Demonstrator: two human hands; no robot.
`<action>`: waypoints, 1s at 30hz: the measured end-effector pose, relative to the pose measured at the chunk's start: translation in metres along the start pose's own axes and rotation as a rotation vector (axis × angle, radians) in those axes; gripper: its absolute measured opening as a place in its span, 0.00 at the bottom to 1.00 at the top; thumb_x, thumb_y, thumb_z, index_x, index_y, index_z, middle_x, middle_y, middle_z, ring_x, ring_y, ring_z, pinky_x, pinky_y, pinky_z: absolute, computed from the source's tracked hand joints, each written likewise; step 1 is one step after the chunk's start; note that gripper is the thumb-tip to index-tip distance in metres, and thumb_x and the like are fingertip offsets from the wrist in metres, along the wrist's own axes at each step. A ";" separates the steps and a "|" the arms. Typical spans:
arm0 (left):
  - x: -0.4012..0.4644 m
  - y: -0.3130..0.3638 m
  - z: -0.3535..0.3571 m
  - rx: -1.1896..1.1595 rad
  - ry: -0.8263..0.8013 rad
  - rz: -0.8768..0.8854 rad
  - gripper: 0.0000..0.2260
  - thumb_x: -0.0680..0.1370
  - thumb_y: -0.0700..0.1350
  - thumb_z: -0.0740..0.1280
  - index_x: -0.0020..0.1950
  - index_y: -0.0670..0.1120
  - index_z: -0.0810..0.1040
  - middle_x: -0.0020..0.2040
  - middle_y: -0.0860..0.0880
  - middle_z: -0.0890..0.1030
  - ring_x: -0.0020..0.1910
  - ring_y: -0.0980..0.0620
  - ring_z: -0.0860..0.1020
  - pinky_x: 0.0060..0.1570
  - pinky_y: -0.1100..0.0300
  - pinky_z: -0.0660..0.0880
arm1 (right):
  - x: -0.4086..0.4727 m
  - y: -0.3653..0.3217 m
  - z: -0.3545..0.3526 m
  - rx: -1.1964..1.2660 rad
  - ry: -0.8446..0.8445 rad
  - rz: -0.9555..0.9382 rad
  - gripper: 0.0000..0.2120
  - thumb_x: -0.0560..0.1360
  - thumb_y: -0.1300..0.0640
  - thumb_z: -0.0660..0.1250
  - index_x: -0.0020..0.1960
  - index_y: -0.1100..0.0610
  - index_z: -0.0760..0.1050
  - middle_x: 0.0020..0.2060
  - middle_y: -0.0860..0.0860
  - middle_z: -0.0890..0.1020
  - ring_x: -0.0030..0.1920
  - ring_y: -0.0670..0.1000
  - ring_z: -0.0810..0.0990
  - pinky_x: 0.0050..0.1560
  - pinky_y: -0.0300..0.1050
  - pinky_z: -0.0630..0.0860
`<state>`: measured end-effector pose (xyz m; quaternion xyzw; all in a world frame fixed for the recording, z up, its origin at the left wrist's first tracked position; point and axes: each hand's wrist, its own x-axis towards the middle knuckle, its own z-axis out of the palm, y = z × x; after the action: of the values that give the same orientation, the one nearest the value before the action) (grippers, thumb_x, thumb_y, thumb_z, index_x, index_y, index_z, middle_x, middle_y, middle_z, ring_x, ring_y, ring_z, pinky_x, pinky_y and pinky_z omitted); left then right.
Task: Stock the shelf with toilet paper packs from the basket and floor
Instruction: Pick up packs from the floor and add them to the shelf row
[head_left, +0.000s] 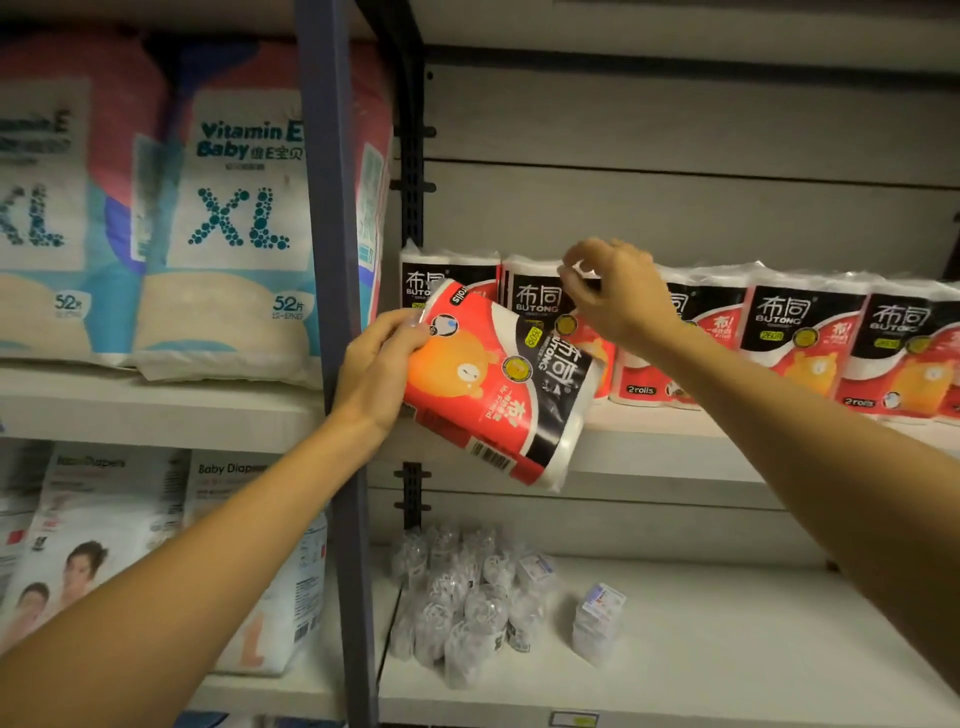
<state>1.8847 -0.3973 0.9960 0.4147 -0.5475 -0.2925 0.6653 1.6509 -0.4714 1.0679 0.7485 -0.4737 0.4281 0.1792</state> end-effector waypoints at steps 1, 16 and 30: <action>-0.002 0.002 0.005 -0.014 0.016 0.008 0.12 0.72 0.55 0.64 0.54 0.54 0.77 0.51 0.50 0.81 0.48 0.51 0.81 0.43 0.58 0.77 | 0.000 -0.003 -0.006 0.077 -0.003 0.089 0.14 0.79 0.48 0.62 0.58 0.55 0.77 0.53 0.56 0.82 0.54 0.57 0.80 0.53 0.49 0.74; -0.031 -0.002 0.061 -0.133 -0.023 0.097 0.24 0.84 0.50 0.54 0.76 0.56 0.47 0.58 0.66 0.67 0.52 0.68 0.77 0.41 0.70 0.76 | -0.025 -0.027 -0.041 0.744 -0.328 0.571 0.23 0.62 0.45 0.81 0.51 0.54 0.78 0.43 0.50 0.85 0.40 0.51 0.86 0.36 0.41 0.81; -0.026 -0.023 0.021 0.254 -0.111 -0.048 0.06 0.80 0.43 0.63 0.48 0.42 0.77 0.33 0.49 0.78 0.29 0.53 0.75 0.24 0.66 0.69 | 0.010 -0.078 0.012 0.066 0.084 -0.163 0.36 0.69 0.53 0.75 0.73 0.53 0.65 0.67 0.52 0.74 0.68 0.56 0.70 0.71 0.57 0.58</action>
<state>1.8601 -0.3916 0.9645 0.4917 -0.6063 -0.2590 0.5688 1.7256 -0.4470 1.0796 0.7715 -0.3888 0.4586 0.2083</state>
